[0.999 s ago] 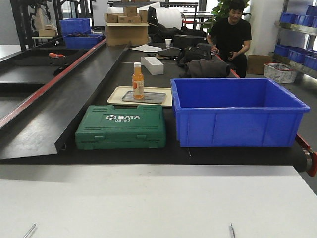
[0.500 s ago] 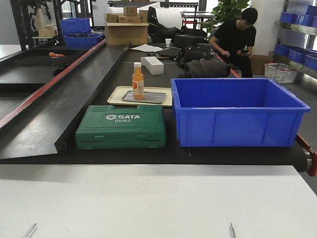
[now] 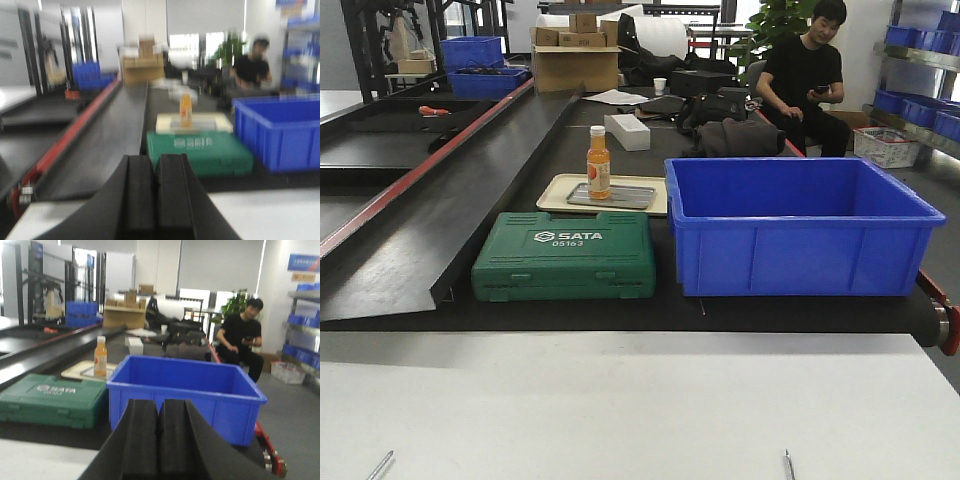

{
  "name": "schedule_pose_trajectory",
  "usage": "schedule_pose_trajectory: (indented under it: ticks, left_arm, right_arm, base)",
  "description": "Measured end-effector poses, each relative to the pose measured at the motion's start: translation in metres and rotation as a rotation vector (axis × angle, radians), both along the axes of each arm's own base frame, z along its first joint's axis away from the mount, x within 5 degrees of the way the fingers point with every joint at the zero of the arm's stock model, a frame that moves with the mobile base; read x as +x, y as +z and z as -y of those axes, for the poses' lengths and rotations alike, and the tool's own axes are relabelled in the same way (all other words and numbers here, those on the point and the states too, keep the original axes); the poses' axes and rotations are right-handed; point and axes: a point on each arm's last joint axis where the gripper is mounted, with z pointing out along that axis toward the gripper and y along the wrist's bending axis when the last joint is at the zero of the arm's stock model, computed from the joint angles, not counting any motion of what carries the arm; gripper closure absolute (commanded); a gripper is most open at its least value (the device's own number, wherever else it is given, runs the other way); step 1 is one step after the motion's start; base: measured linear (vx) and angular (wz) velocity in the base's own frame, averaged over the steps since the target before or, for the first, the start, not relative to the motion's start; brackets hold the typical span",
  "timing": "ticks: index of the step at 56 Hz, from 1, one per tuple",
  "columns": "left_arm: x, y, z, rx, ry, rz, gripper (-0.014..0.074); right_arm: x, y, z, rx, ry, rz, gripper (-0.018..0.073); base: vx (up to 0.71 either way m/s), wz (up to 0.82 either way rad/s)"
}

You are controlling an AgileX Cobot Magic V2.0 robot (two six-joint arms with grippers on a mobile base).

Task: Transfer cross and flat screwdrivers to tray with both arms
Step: 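Lower both grippers toward the two black-and-green screwdrivers on the table, then close each gripper around a screwdriver handle, left and right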

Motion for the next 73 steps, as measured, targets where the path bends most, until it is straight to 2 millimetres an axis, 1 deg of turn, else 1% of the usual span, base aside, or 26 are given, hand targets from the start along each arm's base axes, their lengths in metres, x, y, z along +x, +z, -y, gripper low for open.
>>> schedule_pose_trajectory:
  ticks: [2, 5, 10, 17, 22, 25, 29, 30, 34, 35, 36, 40, 43, 46, 50, 54, 62, 69, 73]
  left_arm:
    - [0.011, 0.003, 0.001, 0.003, -0.001, -0.049, 0.0596]
    - [0.029, 0.000, 0.001, 0.007, -0.003, -0.132, 0.0596]
    - [0.052, -0.011, 0.002, 0.011, -0.004, -0.252, 0.0595]
    - [0.075, -0.028, 0.003, 0.020, -0.007, -0.378, 0.0574]
    - [0.085, -0.037, 0.004, 0.039, -0.011, -0.441, 0.0524]
    - [0.089, -0.041, 0.004, 0.052, -0.015, -0.467, 0.0481]
    - [0.092, -0.045, 0.004, 0.066, -0.018, -0.486, 0.0393]
    - [0.093, -0.045, 0.004, 0.067, -0.019, -0.489, 0.0356]
    - [0.096, -0.048, 0.004, 0.071, -0.020, -0.510, 0.0267]
    - [0.097, -0.049, 0.004, 0.071, -0.020, -0.513, 0.0227]
    - [0.098, -0.050, 0.004, 0.071, -0.021, -0.519, 0.0218]
    - [0.101, -0.054, 0.004, 0.065, -0.021, -0.554, 0.0123]
    - [0.104, -0.060, 0.005, 0.060, -0.021, -0.598, 0.0067]
    - [0.106, -0.067, 0.005, 0.058, -0.022, -0.656, 0.0032]
    - [0.113, -0.079, 0.005, 0.059, -0.025, -0.748, 0.0003]
    - [0.122, -0.094, 0.005, 0.074, -0.026, -0.847, 0.0003]
    - [0.146, -0.118, 0.002, 0.146, -0.017, -0.995, 0.0006]
    - [0.170, -0.133, -0.004, 0.144, 0.006, -1.094, 0.0006]
    - [0.180, -0.141, -0.005, 0.139, 0.014, -1.144, 0.0006]
  right_arm:
    - [0.012, -0.002, -0.001, 0.007, 0.001, -0.049, 0.0567]
    - [0.030, -0.009, -0.003, 0.035, 0.003, -0.131, 0.0567]
    - [0.054, -0.028, -0.006, 0.103, 0.006, -0.269, 0.0566]
    - [0.075, -0.048, -0.009, 0.166, 0.011, -0.405, 0.0539]
    - [0.083, -0.059, -0.011, 0.179, 0.013, -0.483, 0.0489]
    - [0.086, -0.065, -0.012, 0.161, 0.017, -0.524, 0.0437]
    - [0.089, -0.070, -0.012, 0.144, 0.021, -0.564, 0.0333]
    - [0.090, -0.072, -0.012, 0.141, 0.021, -0.573, 0.0298]
    - [0.093, -0.076, -0.013, 0.134, 0.022, -0.595, 0.0174]
    - [0.093, -0.076, -0.013, 0.134, 0.023, -0.598, 0.0148]
    - [0.094, -0.077, -0.013, 0.135, 0.022, -0.601, 0.0113]
    - [0.098, -0.079, -0.014, 0.154, 0.023, -0.604, 0.0005]
    - [0.102, -0.081, -0.015, 0.185, 0.023, -0.604, -0.0045]
    - [0.105, -0.084, -0.016, 0.214, 0.023, -0.613, -0.0082]
    - [0.111, -0.089, -0.017, 0.240, 0.025, -0.638, -0.0091]
    - [0.117, -0.096, -0.019, 0.225, 0.036, -0.695, -0.0083]
    - [0.134, -0.107, -0.024, 0.165, 0.084, -0.876, -0.0050]
    - [0.157, -0.112, -0.028, 0.153, 0.108, -0.998, -0.0018]
    - [0.171, -0.121, -0.030, 0.155, 0.113, -1.075, -0.0005]
  base:
    - [0.00, 0.00]
    - [0.00, 0.00]
    - [0.00, 0.00]
    - [0.00, 0.00]
    - [0.00, 0.00]
    - [0.00, 0.00]
    - [0.00, 0.00]
    - [0.00, 0.00]
    - [0.00, 0.00]
    - [0.00, 0.00]
    - [0.00, 0.00]
    - [0.00, 0.00]
    - [0.00, 0.00]
    - [0.00, 0.00]
    - [0.00, 0.00]
    - [0.00, 0.00]
    - [0.00, 0.00]
    - [0.00, 0.00]
    - [0.00, 0.00]
